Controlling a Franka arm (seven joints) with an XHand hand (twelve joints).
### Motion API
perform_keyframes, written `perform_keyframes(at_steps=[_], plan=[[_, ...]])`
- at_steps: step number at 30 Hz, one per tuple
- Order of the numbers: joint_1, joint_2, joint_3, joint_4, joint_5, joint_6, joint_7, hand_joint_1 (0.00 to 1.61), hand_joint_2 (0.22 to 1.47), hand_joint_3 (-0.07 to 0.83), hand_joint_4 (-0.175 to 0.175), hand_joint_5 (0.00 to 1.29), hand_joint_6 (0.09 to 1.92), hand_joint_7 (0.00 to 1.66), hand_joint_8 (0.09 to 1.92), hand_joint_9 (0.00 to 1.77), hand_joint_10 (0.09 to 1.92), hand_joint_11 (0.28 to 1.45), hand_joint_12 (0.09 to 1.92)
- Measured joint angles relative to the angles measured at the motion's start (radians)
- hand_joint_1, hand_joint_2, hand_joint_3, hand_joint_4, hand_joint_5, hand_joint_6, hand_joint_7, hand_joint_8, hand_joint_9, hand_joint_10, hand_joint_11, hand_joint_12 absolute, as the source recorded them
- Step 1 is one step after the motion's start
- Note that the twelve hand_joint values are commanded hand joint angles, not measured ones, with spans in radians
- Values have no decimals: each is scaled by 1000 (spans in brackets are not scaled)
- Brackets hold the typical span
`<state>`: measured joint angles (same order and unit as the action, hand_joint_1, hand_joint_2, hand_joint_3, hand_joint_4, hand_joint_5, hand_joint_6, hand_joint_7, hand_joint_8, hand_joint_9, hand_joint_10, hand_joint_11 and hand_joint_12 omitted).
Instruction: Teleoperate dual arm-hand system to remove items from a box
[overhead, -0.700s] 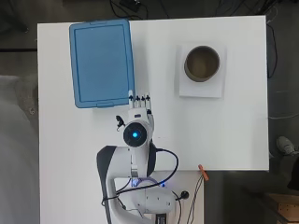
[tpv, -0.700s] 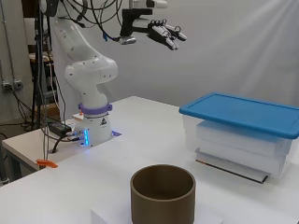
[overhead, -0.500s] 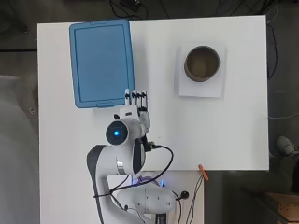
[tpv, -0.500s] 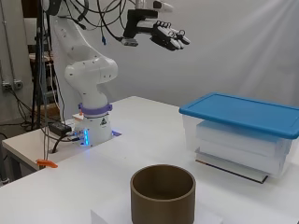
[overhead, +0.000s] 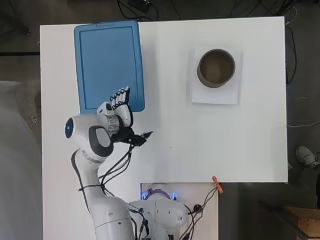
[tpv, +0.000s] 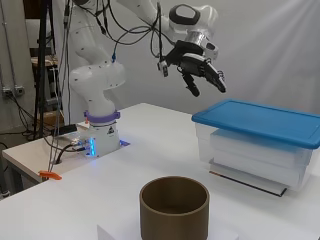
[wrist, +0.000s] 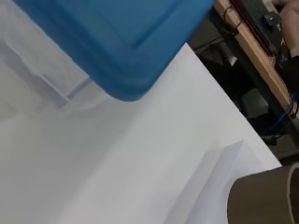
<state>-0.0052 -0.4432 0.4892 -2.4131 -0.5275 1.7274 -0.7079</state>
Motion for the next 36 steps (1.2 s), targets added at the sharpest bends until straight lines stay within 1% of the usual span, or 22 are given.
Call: perform_keyframes(at_steps=[2,4,7,11,14,16,21,25,29,31,33,36], plan=[[7,11,49,-18,-51,28,46,104,871,-16,82,250,87,336,87,378,87,427,87],[24,-8,65,-68,-71,66,85,73,862,-15,82,252,87,354,87,393,87,404,87],[57,-55,78,-157,-119,123,199,44,865,-6,80,282,87,405,87,425,87,381,87],[90,-111,94,-265,-243,167,367,58,866,-2,82,349,87,468,87,482,87,383,87],[91,-120,93,-284,-292,166,423,61,871,2,71,339,87,475,87,505,87,387,87],[91,-123,76,-280,-273,166,429,71,889,9,63,336,87,474,87,518,87,388,87],[84,-94,38,-255,-205,195,386,107,913,13,49,362,87,484,87,541,87,396,87],[75,-58,33,-250,-205,210,392,129,923,12,39,377,87,499,87,545,87,399,87],[62,-13,39,-224,-214,200,394,141,922,8,31,380,87,495,87,538,87,401,87],[55,17,41,-206,-223,193,397,142,923,6,30,381,87,495,87,538,87,401,87],[51,28,42,-196,-233,186,401,167,931,7,34,406,87,534,87,551,87,418,87],[41,34,30,-188,-267,191,421,219,943,1,50,499,87,616,87,576,87,455,87]])
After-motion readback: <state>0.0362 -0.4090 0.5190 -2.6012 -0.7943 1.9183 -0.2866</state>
